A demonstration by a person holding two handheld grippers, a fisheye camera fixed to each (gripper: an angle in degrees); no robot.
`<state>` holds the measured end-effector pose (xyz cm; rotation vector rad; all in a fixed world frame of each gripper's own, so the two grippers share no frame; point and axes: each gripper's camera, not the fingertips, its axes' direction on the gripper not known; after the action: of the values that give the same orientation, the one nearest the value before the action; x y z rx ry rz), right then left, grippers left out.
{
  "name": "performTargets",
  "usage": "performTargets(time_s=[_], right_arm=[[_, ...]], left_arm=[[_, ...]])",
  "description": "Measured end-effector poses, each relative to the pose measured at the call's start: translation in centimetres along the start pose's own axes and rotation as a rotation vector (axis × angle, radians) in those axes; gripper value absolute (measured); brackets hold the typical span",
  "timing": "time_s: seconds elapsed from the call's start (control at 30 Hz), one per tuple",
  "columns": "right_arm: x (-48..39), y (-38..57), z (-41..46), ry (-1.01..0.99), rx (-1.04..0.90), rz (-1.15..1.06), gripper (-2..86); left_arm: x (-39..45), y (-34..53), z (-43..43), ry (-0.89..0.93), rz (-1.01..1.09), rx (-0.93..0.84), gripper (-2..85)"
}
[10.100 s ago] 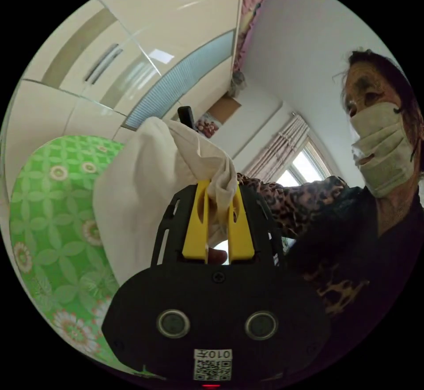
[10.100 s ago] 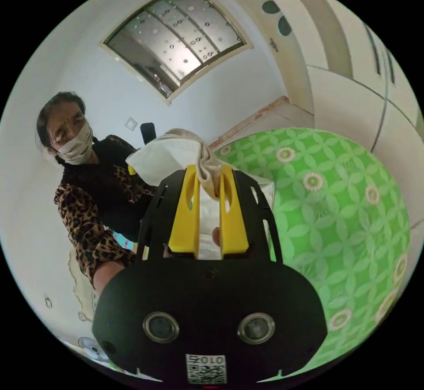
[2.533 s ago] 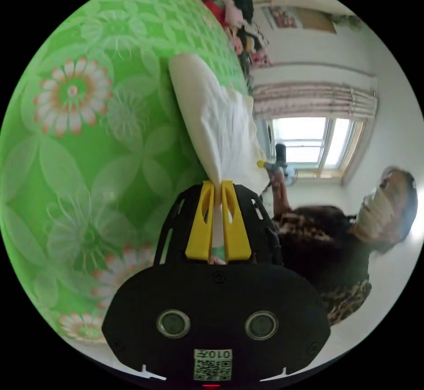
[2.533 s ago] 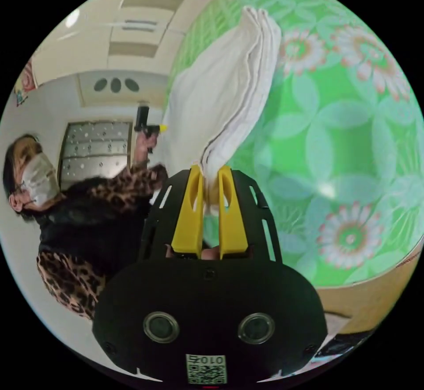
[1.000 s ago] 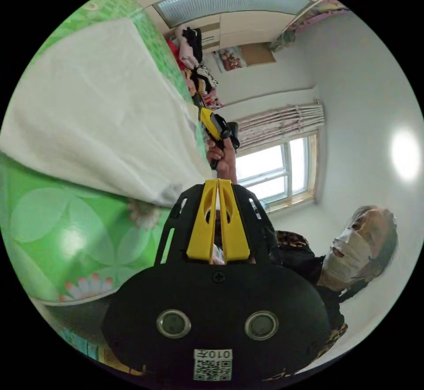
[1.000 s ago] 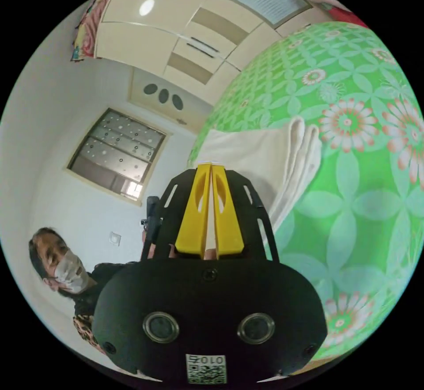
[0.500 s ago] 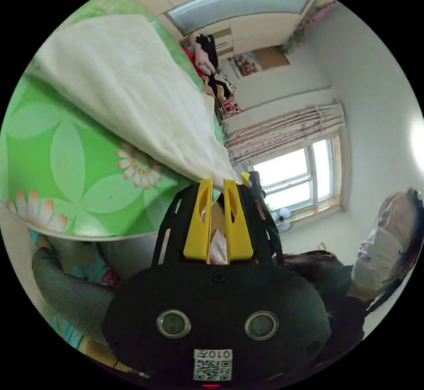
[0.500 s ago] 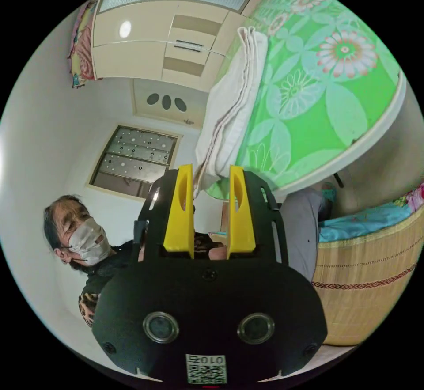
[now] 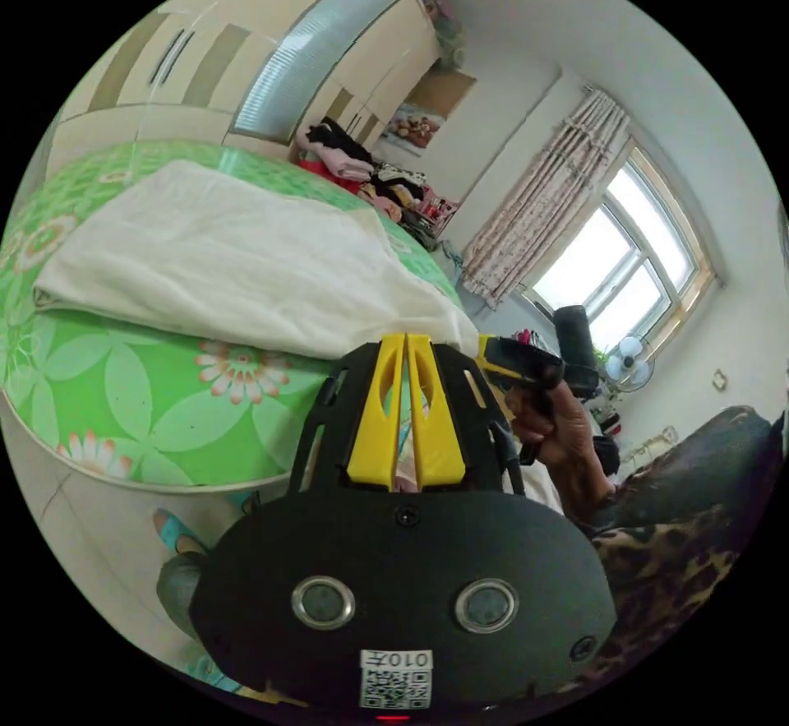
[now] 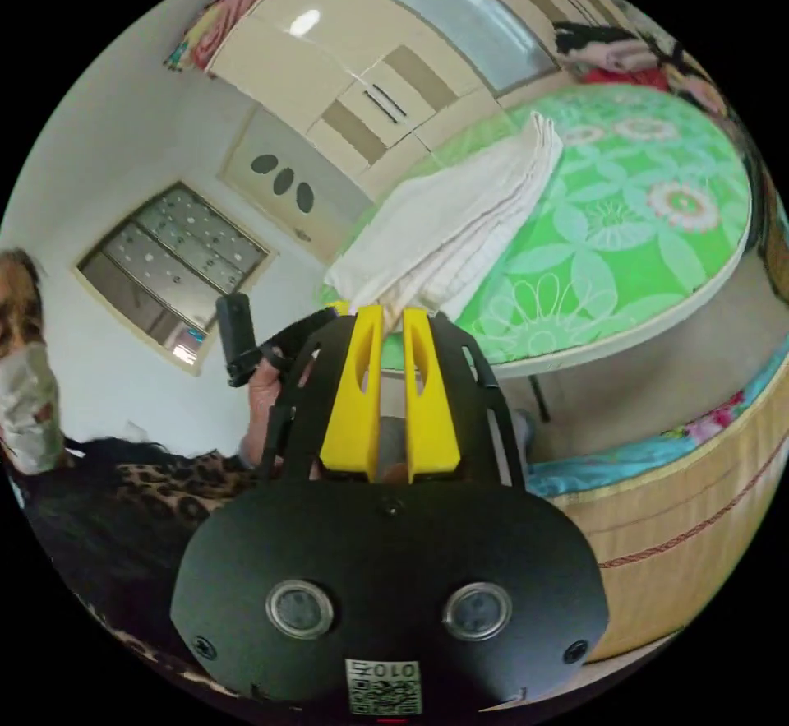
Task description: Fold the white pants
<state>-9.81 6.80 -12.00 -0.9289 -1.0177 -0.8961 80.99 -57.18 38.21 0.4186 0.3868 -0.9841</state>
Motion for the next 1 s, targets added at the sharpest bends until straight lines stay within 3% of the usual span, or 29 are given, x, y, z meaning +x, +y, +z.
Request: performTargets(time_s=[0.13,0.2,0.3,0.47,0.63,0.7,0.8,1.0], right_arm=[[-8.2,2.4,3.8,0.366,0.034,-0.358,5.2],[-9.9,3.2,5.9,0.413,0.057,-0.426,5.1],[-9.2,3.8,7.9,0.298,0.095,-0.237,5.2],[-7.3,4.7,7.4,0.275,0.011,-0.228,5.7],[2.6,5.7,2.7,-0.123,0.052,0.060,17.1],[5.0,6.2,2.6,-0.170,0.071,0.115,17.5],[6.6,6.4,3.4,-0.174,0.060,0.118,16.7],[8.6,4.8,4.8,-0.224,0.074,0.096,14.8]], left_arm=[[0.1,0.6,1.8,0.008,-0.042,-0.036,-0.1],[0.2,0.9,2.0,0.022,-0.051,-0.026,-0.1],[0.7,1.2,2.1,0.026,-0.043,-0.016,-0.1],[0.5,2.7,0.6,0.089,-0.129,0.052,0.5],[3.5,1.3,0.7,0.065,-0.024,0.033,1.1],[4.9,0.2,2.3,0.044,0.007,-0.025,1.0],[6.4,-0.5,3.4,-0.022,0.054,-0.071,0.6],[8.8,-1.1,2.6,0.018,0.127,-0.029,0.1]])
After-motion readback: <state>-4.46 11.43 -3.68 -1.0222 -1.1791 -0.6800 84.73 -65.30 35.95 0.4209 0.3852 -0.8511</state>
